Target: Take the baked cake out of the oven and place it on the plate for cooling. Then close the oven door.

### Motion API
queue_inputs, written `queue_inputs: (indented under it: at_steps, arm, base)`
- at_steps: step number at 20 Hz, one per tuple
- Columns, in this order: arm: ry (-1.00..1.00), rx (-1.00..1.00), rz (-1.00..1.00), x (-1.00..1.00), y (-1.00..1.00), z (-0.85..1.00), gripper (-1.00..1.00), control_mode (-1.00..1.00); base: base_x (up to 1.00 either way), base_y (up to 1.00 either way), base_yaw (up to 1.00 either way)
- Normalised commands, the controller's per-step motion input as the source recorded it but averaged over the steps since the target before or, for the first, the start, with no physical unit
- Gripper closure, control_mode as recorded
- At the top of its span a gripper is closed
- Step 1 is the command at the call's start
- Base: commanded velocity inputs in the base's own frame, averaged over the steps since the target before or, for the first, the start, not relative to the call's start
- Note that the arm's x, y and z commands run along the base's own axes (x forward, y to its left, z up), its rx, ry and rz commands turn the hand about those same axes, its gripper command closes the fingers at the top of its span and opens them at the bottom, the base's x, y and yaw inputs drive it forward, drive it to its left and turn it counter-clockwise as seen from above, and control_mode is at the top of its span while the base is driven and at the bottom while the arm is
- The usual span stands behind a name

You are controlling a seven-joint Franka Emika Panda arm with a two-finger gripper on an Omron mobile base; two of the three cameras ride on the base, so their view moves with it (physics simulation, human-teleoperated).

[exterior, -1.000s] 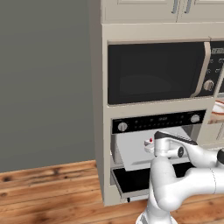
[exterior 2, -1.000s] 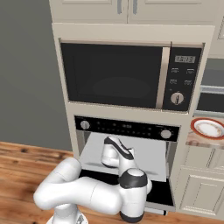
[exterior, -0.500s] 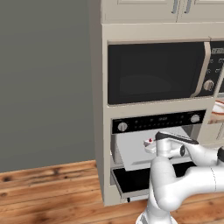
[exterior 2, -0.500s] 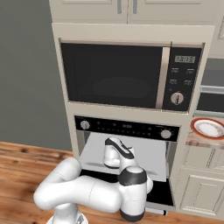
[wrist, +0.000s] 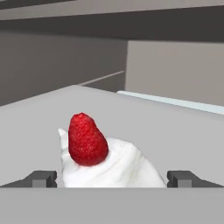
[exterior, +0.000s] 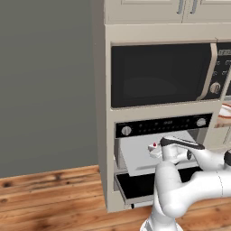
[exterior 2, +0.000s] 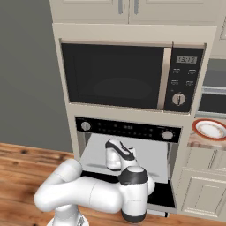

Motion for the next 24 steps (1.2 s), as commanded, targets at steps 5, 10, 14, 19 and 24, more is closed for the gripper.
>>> queue_inputs:
  at_steps: [5, 10, 14, 19, 24]
  arm:
    - [0.00, 0.00, 0.03, 0.00, 0.00, 0.00, -1.00, -1.00]
    - [0.00, 0.00, 0.03, 0.01, 0.00, 0.00, -1.00, -1.00]
    - [0.00, 0.00, 0.03, 0.00, 0.00, 0.00, 1.00, -1.00]
    - [0.00, 0.00, 0.00, 0.00, 0.00, 0.00, 1.00, -1.00]
    - [0.00, 0.00, 0.00, -0.14, 0.00, 0.00, 1.00, -1.00]
  base:
    - [0.00, 0.00, 0.00]
    - [0.00, 0.00, 0.00]
    - [0.00, 0.00, 0.00]
    - [0.00, 0.00, 0.00]
    - [0.00, 0.00, 0.00]
